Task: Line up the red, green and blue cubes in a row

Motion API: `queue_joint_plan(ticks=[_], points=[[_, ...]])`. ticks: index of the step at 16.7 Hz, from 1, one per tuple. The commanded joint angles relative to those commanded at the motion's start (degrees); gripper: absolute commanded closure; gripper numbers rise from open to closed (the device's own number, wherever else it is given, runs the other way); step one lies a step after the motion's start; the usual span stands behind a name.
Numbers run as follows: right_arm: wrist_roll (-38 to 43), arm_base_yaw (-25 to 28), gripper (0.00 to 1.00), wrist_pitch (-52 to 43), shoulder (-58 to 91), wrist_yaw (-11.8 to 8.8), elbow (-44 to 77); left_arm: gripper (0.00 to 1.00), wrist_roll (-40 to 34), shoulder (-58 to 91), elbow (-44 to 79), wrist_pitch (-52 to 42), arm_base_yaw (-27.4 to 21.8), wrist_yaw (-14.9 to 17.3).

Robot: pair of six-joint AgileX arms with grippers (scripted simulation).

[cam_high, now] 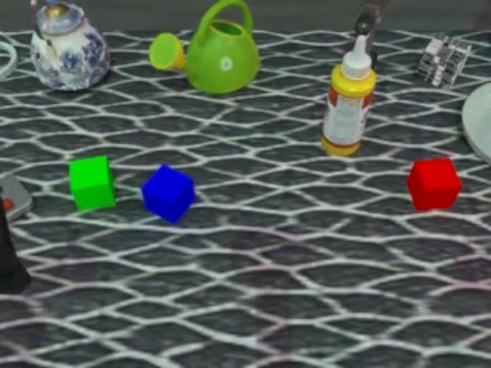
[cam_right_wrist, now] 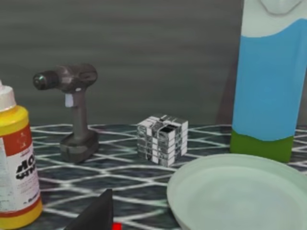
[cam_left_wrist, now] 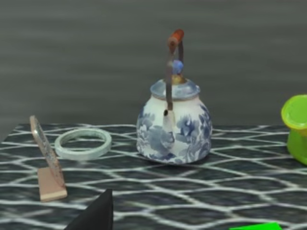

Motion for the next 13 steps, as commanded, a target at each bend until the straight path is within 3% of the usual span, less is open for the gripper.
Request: queue_joint_plan(ticks=[6,13], points=[[0.3,0.9,0.0,-4.2,5.9,-0.2,5.9,0.0,0.0,0.0,0.0,0.0,0.0,0.0],[1.7,3.9,0.0,-23.1,39.0,0.0,34.3,0.0,0.0,0.0,0.0,0.0,0.0,0.0]])
